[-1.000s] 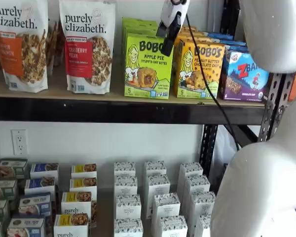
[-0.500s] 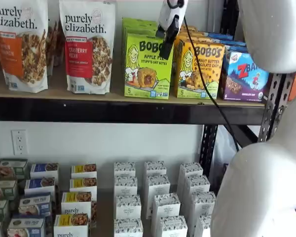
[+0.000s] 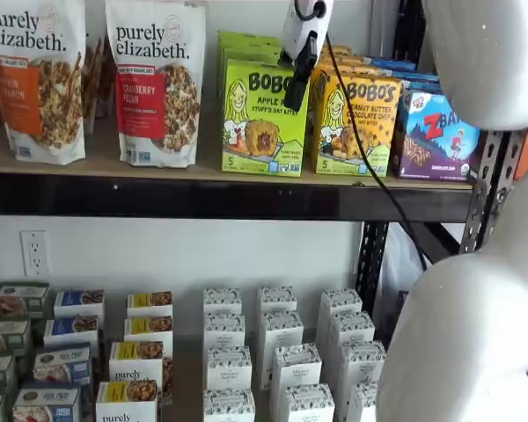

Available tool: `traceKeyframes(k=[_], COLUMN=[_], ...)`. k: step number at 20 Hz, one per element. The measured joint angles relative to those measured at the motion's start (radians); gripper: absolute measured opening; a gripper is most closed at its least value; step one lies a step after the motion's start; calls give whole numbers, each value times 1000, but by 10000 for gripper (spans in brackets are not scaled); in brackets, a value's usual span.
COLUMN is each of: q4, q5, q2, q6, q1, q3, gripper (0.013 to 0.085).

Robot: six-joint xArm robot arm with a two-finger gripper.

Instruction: Pick the green box on the top shelf, the fourth from the left

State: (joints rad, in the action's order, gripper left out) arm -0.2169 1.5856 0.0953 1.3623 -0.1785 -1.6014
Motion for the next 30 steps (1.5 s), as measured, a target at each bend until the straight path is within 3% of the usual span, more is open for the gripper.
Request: traceKeyframes(k=[2,4,7,9,11,14,18,23,28,30], q4=[1,-4,-11,-15,-19,-20,-25,-22,-25,-25], q5=[-5,-6,-5,-4,-2,8,2,8,2,2], q2=[2,3,2,2,1,-3,1,0,4,5], q6=[0,2,4,6,7,8,9,6,5,4], q1=[0,2,4,6,8,10,12,8,7,7], q3=[5,8,9,8,5,-3,1,-2,4,4], gripper=[850,770,730,650,610,610,490,490,370,370])
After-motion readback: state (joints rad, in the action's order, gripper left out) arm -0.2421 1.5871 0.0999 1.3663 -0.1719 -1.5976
